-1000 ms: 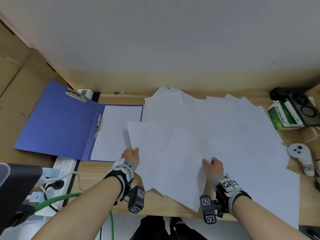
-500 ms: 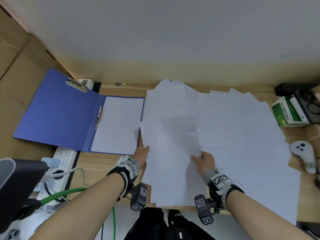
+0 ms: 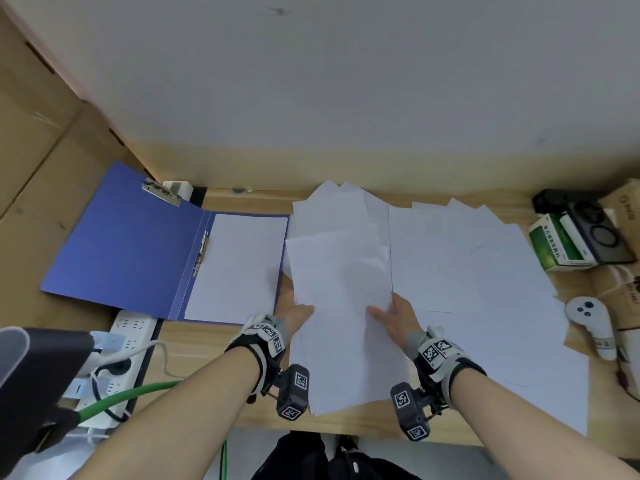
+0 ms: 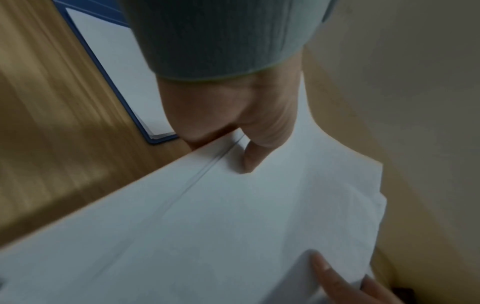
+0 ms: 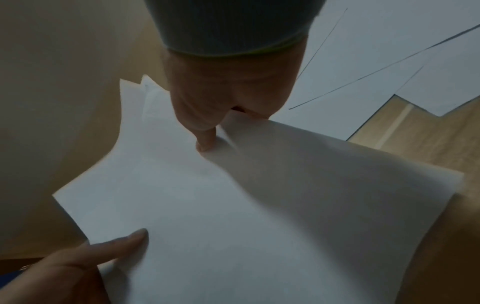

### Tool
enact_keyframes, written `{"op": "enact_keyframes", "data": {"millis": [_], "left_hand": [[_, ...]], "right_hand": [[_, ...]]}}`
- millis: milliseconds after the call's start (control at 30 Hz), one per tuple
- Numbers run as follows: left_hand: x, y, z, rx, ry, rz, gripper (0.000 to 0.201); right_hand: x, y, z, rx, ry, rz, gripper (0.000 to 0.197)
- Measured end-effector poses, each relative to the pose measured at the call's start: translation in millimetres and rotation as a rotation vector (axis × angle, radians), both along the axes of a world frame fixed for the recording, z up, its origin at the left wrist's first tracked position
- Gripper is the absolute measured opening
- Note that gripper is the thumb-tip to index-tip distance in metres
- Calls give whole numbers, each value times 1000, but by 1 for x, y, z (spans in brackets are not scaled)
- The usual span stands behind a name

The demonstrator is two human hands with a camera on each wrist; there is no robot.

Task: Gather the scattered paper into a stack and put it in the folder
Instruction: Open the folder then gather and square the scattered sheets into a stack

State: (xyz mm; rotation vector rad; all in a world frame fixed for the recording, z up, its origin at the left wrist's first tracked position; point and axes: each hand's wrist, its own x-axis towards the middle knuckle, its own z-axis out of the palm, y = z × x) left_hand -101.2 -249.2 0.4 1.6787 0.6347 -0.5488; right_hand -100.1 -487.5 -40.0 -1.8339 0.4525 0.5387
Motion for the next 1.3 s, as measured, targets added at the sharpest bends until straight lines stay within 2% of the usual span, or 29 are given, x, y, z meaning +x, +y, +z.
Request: {"op": "enact_keyframes", "data": {"millis": [33, 167, 233, 300, 333, 400, 467, 567, 667, 767, 1000, 1133, 1300], "left_hand": [[4, -2, 8, -20, -23, 15, 38], [40, -2, 51, -110, -99, 118, 32], [62, 2, 72, -128, -155, 176, 37], [84, 5, 92, -114, -212, 208, 44], [92, 6, 100, -115, -245, 216, 42], [102, 5, 127, -110, -320, 201, 23], [107, 5, 134, -110, -378, 175, 29], [96, 10, 127, -92, -401, 101, 29], [79, 11, 99, -22, -376, 62, 30], [68, 6, 80, -22, -375, 98, 31], [80, -2, 96, -136, -308, 150, 21], [64, 0, 75, -35, -257, 34, 29], [56, -9, 71, -45, -279, 130, 23]], "right_hand": [[4, 2, 10, 7, -5, -16, 46], [37, 6, 57, 147, 4, -92, 34], [57, 8, 77, 235, 14, -89, 40], [77, 11, 101, 258, -38, -77, 44], [85, 14, 111, 254, -85, -86, 39], [98, 17, 133, 246, -179, -125, 29], [103, 17, 143, 274, -227, -157, 28], [94, 14, 137, 284, -230, -158, 37], [73, 13, 120, 287, -173, -142, 34], [62, 13, 109, 271, -137, -178, 29], [79, 10, 118, 347, -190, -244, 33], [66, 7, 98, 303, -134, -174, 30], [63, 6, 84, 306, -154, -175, 32]]}}
